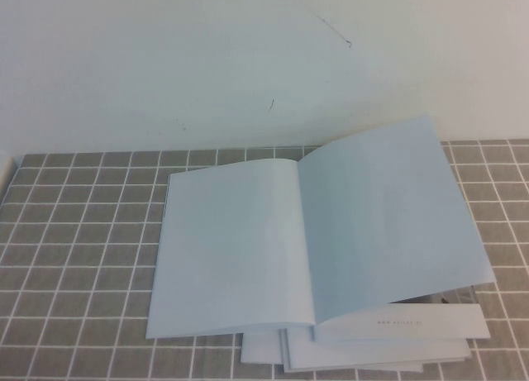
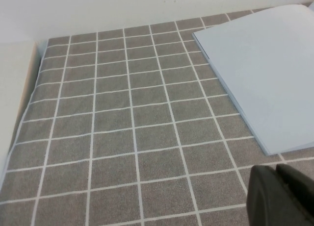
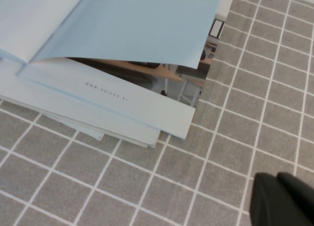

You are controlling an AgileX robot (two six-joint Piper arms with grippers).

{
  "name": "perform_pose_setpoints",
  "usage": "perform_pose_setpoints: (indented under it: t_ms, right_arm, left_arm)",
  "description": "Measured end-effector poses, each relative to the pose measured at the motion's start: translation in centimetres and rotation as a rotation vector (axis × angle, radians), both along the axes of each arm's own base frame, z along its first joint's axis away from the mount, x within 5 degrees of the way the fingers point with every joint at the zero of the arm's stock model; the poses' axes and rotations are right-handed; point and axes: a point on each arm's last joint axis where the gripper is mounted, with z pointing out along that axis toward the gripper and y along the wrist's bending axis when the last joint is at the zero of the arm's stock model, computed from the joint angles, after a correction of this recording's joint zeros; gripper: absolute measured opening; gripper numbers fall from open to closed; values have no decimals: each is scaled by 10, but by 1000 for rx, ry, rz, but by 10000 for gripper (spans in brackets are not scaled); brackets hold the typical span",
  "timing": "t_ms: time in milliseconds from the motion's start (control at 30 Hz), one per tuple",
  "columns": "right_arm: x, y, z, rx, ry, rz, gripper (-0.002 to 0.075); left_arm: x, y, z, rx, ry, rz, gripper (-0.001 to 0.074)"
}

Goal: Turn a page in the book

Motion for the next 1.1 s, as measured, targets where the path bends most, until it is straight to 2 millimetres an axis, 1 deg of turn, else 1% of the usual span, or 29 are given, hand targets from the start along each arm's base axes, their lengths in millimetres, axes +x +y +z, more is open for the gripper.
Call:
perform_pose_setpoints:
  t_ms: [767, 867, 933, 1000, 1100]
  right_arm:
    - [0, 0, 0, -7, -1, 0, -2]
    - [-4, -7, 3, -129, -76, 4, -2]
    - [-10, -13, 4, -173, -132, -39, -2]
    - [-16, -16, 1, -188, -177, -100, -2]
    - [-19, -19, -8, -196, -234, -155, -2]
  left_arm:
    - [0, 0, 0, -11, 2, 6, -4]
    - [0, 0, 0, -11, 2, 4, -4]
    - [0, 0, 0, -11, 1, 2, -4]
    - [0, 0, 0, -11, 1, 1, -4]
    - [0, 0, 0, -11, 1, -1, -4]
